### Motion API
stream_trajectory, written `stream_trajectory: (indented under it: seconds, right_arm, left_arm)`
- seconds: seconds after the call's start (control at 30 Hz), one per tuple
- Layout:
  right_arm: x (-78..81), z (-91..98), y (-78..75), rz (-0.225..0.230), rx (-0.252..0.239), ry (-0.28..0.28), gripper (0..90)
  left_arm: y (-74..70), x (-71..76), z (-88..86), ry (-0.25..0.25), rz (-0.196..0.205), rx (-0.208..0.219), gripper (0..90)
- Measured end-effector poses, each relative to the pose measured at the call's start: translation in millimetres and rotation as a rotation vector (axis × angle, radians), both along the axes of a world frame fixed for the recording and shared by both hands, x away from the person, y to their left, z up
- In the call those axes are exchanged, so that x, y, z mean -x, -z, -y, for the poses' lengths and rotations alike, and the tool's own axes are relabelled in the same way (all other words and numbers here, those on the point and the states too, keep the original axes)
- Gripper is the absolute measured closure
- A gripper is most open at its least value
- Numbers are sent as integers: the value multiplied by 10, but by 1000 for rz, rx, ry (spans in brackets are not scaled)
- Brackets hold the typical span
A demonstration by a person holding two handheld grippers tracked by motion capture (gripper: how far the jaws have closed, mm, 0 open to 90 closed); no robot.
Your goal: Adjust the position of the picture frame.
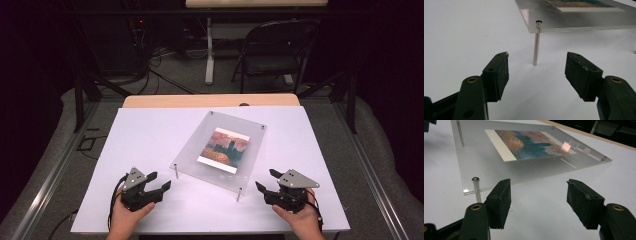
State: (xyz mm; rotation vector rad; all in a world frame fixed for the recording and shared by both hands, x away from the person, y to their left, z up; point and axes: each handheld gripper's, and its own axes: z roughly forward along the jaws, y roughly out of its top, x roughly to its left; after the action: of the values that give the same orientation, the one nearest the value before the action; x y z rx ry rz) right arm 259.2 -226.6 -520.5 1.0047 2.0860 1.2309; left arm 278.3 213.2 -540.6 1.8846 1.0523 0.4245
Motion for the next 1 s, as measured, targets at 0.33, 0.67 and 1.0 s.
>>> stream_trajectory:
  seconds: [0.33, 0.67, 1.0]
  right_arm:
    - [-37, 94, 31, -62, -78, 8, 446]
    - [-53, 108, 53, -94, -79, -6, 480]
    - [7, 70, 44, -80, -49, -18, 482]
  left_arm:
    - [15, -13, -15, -3, -21, 9, 357]
    - [41, -35, 37, 34, -38, 18, 366]
    - [99, -252, 150, 2, -76, 6, 462]
